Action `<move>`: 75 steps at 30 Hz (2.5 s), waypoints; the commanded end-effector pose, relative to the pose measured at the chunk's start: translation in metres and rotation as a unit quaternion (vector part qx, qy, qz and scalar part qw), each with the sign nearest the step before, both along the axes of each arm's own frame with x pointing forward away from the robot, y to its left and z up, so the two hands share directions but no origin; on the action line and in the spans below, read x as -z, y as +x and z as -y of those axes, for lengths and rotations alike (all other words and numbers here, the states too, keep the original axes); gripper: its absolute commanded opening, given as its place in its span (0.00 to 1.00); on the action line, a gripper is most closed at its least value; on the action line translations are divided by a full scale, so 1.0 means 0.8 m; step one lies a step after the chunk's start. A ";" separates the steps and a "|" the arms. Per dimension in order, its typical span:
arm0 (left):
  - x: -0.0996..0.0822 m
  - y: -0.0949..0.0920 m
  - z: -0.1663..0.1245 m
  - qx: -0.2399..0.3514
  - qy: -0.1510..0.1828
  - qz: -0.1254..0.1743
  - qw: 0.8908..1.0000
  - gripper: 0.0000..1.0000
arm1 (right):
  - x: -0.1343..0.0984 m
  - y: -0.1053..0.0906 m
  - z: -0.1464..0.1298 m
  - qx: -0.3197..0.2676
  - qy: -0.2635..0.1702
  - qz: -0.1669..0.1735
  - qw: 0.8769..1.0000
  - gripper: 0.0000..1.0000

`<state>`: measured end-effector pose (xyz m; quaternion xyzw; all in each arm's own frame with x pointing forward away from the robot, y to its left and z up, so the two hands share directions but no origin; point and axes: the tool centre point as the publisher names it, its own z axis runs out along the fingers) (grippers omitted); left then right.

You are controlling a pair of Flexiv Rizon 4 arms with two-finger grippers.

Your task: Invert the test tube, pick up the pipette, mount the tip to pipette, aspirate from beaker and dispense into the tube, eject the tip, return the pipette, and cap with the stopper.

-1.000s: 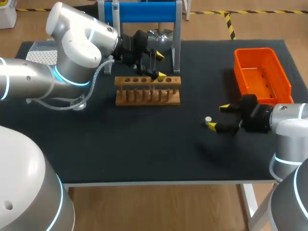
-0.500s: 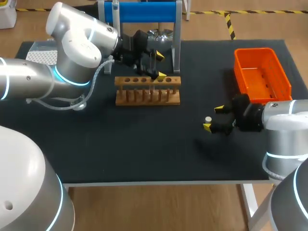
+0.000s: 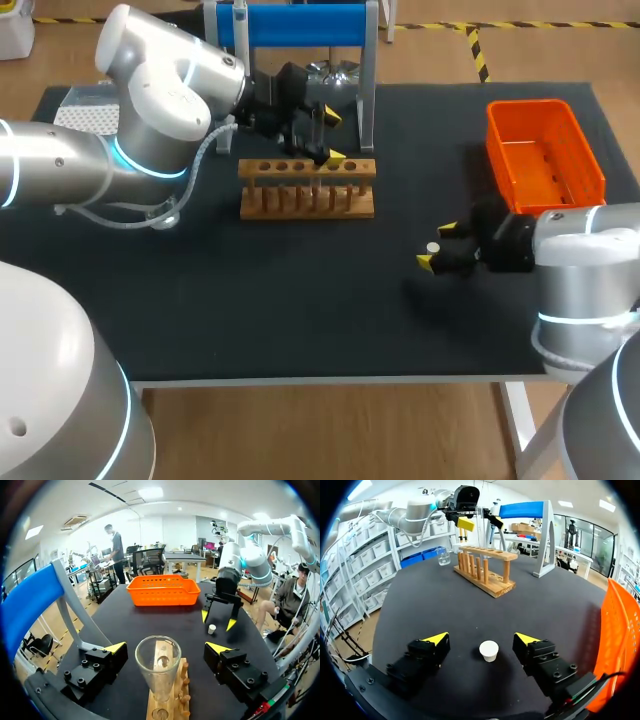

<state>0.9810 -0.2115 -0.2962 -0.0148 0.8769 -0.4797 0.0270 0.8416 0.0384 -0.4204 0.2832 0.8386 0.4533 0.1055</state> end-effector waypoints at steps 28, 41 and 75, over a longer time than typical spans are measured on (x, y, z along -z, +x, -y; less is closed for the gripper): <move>0.000 0.001 0.000 0.001 0.001 -0.001 1.000 1.00 | 0.010 0.006 -0.002 0.017 -0.015 -0.006 1.000 0.49; 0.000 0.001 0.000 0.001 0.001 -0.001 1.000 1.00 | 0.012 0.008 -0.001 0.021 -0.018 -0.007 1.000 0.43; 0.000 0.001 0.000 0.001 0.001 -0.001 1.000 1.00 | 0.015 0.010 0.003 0.022 -0.028 -0.006 0.999 0.39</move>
